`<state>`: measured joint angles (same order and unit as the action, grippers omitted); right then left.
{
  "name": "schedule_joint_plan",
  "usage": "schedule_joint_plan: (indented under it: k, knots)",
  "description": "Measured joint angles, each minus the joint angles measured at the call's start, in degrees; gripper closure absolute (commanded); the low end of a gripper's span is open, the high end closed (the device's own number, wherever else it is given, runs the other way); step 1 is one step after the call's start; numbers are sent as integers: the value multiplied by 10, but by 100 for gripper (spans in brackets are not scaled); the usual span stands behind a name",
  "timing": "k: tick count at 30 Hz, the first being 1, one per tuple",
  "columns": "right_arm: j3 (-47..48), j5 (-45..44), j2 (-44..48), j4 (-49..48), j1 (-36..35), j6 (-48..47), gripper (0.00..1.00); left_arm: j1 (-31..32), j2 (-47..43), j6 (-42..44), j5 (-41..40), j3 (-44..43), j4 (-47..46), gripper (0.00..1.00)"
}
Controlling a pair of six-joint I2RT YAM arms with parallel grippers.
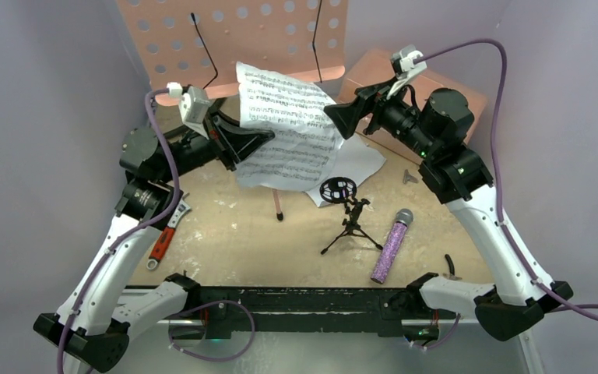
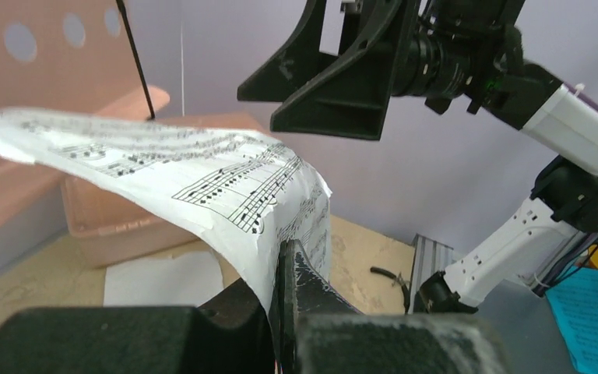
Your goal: Set up the instrument practice props
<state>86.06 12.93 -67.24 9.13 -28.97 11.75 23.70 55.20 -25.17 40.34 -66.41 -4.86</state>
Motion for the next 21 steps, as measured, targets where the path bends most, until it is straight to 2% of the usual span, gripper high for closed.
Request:
schedule_joint_plan:
  k: [12, 21]
  knots:
    - [72, 1, -3, -11, 0, 11, 2, 0, 52, -6, 7, -137, -57, 100]
    - [84, 2, -4, -33, 0, 13, 2, 0, 77, 26, 1, -197, -63, 100]
